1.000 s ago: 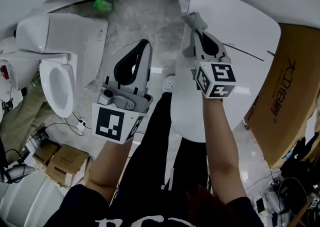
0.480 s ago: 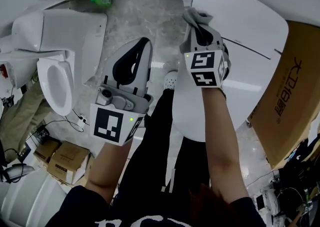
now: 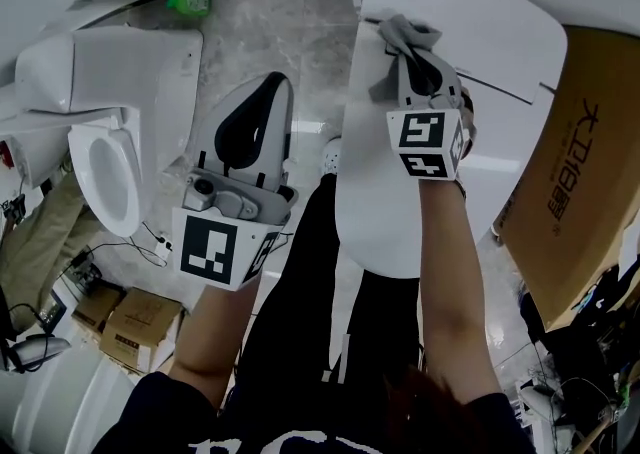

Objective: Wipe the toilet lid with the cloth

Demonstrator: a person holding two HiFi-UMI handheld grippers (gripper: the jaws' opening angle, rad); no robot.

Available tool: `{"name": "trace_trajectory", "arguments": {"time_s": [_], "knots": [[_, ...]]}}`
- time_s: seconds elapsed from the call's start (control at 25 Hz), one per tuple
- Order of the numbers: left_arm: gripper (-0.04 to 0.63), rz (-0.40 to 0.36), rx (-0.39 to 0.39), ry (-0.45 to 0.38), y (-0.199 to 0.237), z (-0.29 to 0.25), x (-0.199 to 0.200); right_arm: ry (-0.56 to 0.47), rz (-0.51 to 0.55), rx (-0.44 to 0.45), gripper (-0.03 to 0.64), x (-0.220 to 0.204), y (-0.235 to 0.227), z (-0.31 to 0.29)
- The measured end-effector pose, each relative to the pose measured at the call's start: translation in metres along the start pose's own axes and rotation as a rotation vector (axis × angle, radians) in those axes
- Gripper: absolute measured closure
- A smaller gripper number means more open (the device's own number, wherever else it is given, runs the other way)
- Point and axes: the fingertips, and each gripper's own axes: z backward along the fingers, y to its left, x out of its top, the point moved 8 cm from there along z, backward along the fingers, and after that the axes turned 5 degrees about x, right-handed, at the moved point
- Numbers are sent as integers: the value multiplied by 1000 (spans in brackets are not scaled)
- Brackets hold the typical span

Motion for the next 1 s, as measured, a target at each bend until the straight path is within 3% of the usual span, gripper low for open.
{"name": "trace_trajectory", "arguments": {"time_s": [0.36,0.64,0.8,1.0], "knots": [[574,-8,-23,-3,-19,-5,1,96,-55,-120,591,-72,-84,58],[574,-14,-34,3,-35,-3,-2,167,-238,-297,591,-145,-161,111],[574,-17,-42,0,-41,-3,0,205,-158,-290,591,-145,-165,114],[574,-22,-51,-2,-46,-3,2,154,-343,-398,591,-167,-174,130]]}}
